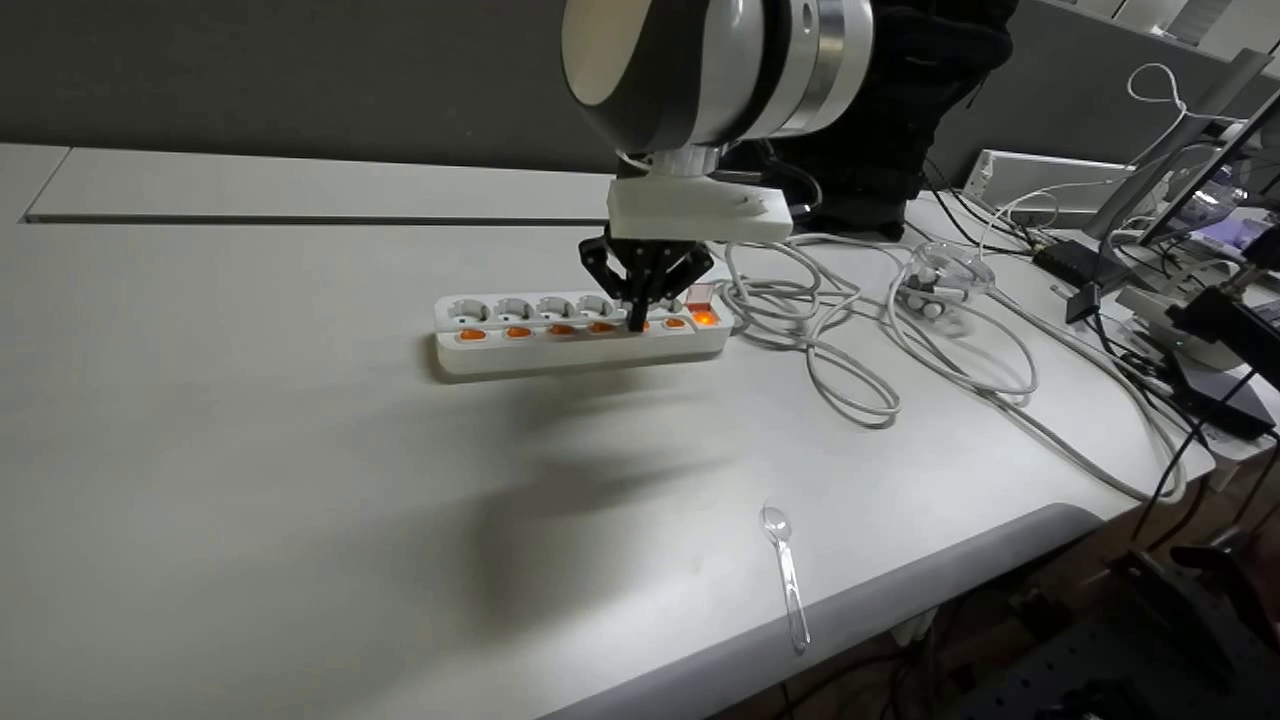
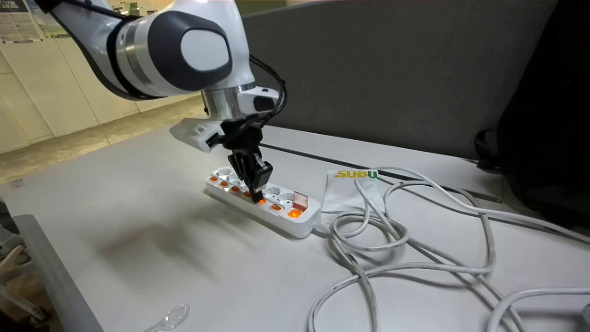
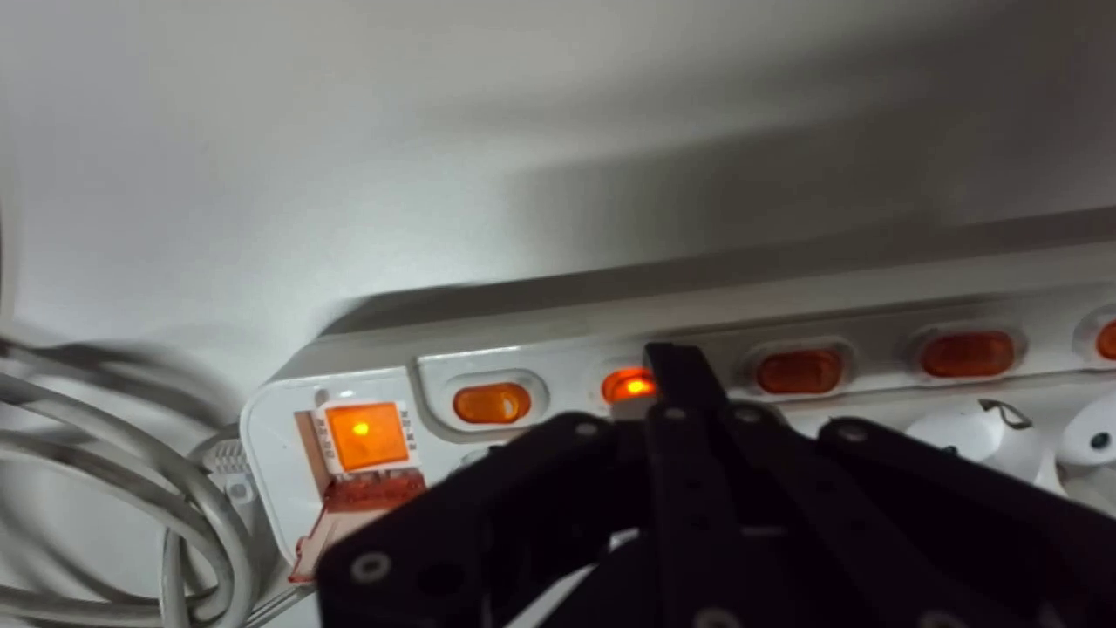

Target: Turn on the third switch from the right of the white adaptor.

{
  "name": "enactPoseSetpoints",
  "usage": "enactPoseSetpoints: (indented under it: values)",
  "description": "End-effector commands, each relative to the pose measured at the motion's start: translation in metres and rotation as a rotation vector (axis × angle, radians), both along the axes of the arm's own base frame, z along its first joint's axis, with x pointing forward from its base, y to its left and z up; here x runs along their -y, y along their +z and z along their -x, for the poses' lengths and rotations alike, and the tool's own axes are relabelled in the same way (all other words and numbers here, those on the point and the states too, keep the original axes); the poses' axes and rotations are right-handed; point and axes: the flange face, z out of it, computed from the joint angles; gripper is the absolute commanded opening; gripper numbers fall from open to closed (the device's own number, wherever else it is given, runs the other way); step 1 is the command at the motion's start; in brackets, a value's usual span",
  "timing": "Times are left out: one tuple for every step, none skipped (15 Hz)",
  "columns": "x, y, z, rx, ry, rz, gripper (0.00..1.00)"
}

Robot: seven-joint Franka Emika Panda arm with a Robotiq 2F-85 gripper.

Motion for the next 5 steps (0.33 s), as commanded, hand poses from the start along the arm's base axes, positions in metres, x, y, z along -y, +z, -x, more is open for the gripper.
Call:
enactPoseSetpoints:
  values:
    - [-0.0053, -0.0243, -0.0062, -0.002, -0.078, 0.053, 0.0]
    - [-0.0061, -0.0277, -0.0053, -0.015, -0.097, 0.051, 0.0]
    - [-0.0079, -0.0284, -0.0042, -0.031, -0.108, 0.034, 0.0]
    - [-0.0091, -0.0272, -0.0038, -0.042, -0.113, 0.018, 0.0]
    - [-0.0094, -0.025, -0.004, -0.053, -0.122, -0.002, 0.0]
